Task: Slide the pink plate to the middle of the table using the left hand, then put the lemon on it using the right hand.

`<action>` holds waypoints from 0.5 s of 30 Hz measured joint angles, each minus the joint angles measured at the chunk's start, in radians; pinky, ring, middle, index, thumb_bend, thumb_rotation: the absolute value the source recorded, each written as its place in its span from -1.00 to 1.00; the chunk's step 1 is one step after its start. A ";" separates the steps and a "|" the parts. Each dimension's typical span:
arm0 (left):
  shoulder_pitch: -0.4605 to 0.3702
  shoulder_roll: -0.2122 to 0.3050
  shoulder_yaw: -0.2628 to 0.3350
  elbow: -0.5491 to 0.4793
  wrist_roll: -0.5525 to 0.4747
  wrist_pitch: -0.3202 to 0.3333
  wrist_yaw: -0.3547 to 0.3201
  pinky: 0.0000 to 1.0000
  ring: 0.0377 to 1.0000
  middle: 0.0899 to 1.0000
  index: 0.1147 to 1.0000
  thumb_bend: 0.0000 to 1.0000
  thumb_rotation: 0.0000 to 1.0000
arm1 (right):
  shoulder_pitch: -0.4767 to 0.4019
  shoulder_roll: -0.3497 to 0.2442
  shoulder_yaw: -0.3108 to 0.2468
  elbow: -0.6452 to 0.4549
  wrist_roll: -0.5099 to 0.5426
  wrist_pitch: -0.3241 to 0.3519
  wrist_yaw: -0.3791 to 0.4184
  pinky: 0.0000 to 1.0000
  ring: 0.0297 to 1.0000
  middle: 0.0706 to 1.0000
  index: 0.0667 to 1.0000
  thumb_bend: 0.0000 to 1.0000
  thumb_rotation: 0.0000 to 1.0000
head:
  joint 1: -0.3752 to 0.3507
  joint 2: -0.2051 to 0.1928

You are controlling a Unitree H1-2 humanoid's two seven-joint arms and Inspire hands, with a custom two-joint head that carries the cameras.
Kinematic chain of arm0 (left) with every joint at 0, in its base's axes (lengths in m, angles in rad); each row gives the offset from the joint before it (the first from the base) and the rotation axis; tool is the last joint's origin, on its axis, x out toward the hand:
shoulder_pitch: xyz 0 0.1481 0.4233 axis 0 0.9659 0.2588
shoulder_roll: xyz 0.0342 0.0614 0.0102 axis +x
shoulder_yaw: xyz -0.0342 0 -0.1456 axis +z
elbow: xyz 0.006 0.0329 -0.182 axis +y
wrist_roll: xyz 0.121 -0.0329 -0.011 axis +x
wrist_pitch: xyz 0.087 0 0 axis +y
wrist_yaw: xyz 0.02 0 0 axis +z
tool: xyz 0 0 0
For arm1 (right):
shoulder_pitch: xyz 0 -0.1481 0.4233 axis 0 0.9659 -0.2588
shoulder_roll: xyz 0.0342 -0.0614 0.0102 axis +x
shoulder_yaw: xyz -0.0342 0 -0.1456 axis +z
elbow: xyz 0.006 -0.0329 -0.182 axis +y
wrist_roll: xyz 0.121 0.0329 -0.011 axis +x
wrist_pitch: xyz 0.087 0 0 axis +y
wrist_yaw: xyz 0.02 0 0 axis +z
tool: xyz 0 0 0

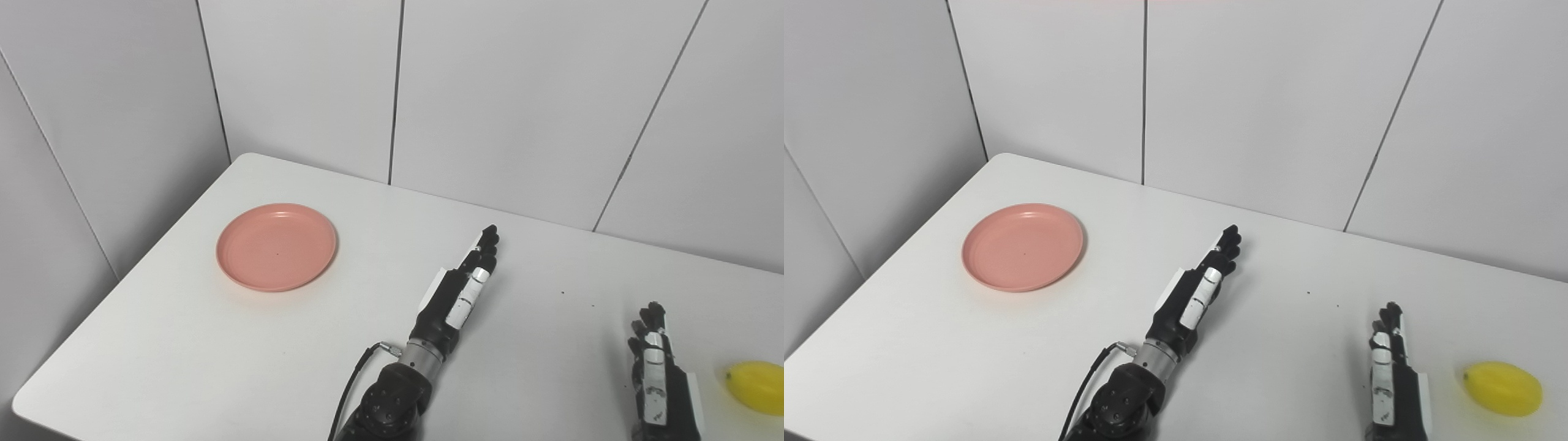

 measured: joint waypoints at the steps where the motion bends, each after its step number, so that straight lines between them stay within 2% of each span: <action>1: -0.001 -0.001 0.000 0.002 0.000 -0.004 0.003 1.00 1.00 1.00 1.00 0.18 1.00 | 0.000 0.000 0.000 0.000 0.001 0.000 0.001 1.00 0.96 0.96 0.96 -0.09 1.00 | -0.003 -0.006; 6: -0.004 -0.002 0.000 0.009 0.000 -0.012 0.014 1.00 1.00 1.00 1.00 0.17 1.00 | 0.003 0.003 0.001 -0.006 0.006 0.000 0.002 1.00 0.97 0.96 0.97 -0.18 1.00 | -0.006 -0.012; 10: -0.006 -0.002 0.002 0.013 -0.006 -0.042 0.012 1.00 1.00 1.00 1.00 0.13 1.00 | 0.006 0.003 0.002 -0.031 0.005 0.000 0.002 1.00 0.97 0.96 0.98 -0.25 1.00 | -0.020 -0.023; 15: 0.003 -0.002 0.007 -0.008 -0.006 -0.041 0.014 1.00 1.00 1.00 1.00 0.23 1.00 | 0.006 0.006 0.003 -0.042 0.002 0.000 0.002 1.00 0.96 0.97 0.97 -0.35 1.00 | -0.021 -0.031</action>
